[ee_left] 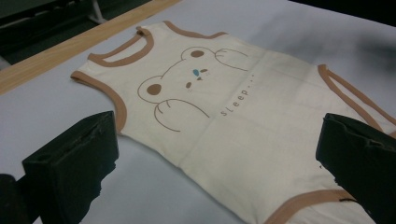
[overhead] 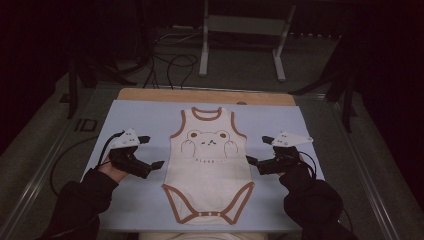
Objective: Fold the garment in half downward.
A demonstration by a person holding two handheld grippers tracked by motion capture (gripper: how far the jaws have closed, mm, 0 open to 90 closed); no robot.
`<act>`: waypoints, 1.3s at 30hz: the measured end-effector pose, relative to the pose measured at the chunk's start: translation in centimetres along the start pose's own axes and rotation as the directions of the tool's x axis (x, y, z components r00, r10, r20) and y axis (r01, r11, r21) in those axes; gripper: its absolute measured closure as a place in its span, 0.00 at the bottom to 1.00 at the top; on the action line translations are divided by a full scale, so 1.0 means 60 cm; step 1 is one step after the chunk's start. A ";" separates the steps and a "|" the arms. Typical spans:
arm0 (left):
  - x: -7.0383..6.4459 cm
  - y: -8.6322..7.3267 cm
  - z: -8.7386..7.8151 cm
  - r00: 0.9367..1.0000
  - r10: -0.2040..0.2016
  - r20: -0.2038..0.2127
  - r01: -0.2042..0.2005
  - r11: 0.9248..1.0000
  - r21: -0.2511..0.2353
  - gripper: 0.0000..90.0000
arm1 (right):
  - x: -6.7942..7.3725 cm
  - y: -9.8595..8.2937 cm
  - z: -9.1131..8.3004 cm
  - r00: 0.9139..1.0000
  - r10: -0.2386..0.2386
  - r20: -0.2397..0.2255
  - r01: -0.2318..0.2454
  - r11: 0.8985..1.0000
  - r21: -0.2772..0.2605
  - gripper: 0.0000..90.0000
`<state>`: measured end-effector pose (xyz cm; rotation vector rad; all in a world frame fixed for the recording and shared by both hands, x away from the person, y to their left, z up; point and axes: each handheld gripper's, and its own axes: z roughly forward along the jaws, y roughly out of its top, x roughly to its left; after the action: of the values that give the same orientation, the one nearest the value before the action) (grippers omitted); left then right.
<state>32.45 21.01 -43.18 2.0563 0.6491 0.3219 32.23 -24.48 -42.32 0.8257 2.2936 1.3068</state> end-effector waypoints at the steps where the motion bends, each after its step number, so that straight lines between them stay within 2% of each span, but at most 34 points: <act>1: 0.001 0.001 0.002 1.000 0.002 -0.001 -0.002 1.000 0.000 0.00 | -0.002 0.000 0.002 1.000 0.003 -0.001 -0.003 1.000 -0.002 0.10; 7: 0.007 0.002 0.017 1.000 -0.010 -0.004 0.010 1.000 0.014 0.00 | -0.013 0.000 0.019 0.999 0.028 0.020 -0.028 1.000 0.009 0.10; 11: 0.011 0.002 0.028 1.000 -0.018 -0.004 0.018 0.999 0.029 0.00 | -0.018 0.000 0.028 0.999 0.024 0.031 -0.025 0.999 0.021 0.10; 20: 0.025 -0.004 0.055 0.999 -0.043 -0.020 0.045 0.997 0.060 0.00 | -0.036 -0.011 0.058 0.998 0.041 0.052 -0.045 0.997 0.061 0.10; 28: 0.036 -0.010 0.085 0.997 -0.069 -0.020 0.071 0.994 0.084 0.00 | -0.045 -0.030 0.081 0.995 0.081 0.055 -0.086 0.992 0.088 0.10; 37: 0.038 -0.020 0.118 0.995 -0.101 -0.023 0.103 0.984 0.142 0.00 | -0.049 -0.048 0.098 0.992 0.113 0.049 -0.118 0.986 0.116 0.10; 39: 0.040 -0.023 0.129 0.993 -0.111 -0.036 0.116 0.980 0.165 0.00 | -0.049 -0.054 0.107 0.990 0.129 0.055 -0.135 0.982 0.133 0.10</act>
<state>37.59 17.48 -48.57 2.1656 0.8309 0.2360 37.16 -23.55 -48.23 1.0586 2.3474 1.1811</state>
